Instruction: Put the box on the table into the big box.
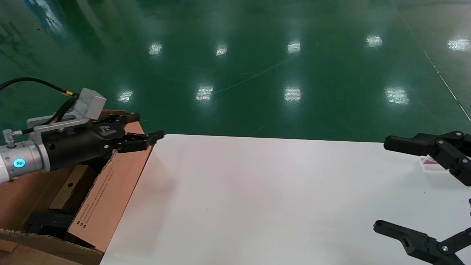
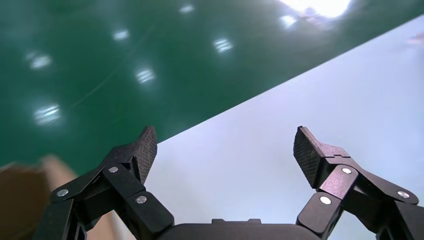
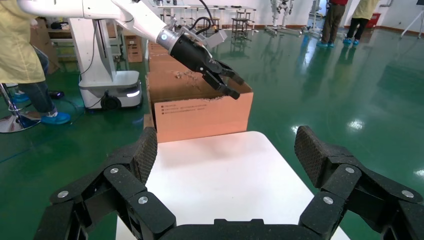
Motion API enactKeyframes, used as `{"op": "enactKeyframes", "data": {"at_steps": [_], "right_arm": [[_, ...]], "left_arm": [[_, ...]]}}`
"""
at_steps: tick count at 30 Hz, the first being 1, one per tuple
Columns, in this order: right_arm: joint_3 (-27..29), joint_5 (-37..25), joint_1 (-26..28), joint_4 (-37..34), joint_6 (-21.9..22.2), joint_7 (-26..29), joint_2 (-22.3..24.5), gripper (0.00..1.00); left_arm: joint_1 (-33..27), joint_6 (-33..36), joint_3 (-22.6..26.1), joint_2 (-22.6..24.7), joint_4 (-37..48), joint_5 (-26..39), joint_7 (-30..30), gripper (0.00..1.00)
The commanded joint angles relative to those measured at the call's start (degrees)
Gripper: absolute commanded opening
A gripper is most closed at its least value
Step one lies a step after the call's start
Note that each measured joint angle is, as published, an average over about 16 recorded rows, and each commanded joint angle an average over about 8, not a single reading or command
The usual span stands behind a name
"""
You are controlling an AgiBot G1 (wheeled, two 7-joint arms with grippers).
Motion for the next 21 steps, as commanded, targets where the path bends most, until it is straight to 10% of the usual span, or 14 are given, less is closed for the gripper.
{"op": "enactKeyframes", "data": {"at_steps": [1, 21], "right_arm": [[0.0, 0.0, 0.0, 0.0, 0.0, 0.0, 0.0, 1.0], [-0.01, 0.01, 0.0, 0.0, 0.0, -0.01, 0.0, 1.0]], "left_arm": [[-0.81, 2.07, -0.39, 0.94, -0.3, -0.17, 0.36, 1.0], [-8.88, 22.69, -4.29, 10.36, -3.26, -1.89, 3.96, 1.0]]}}
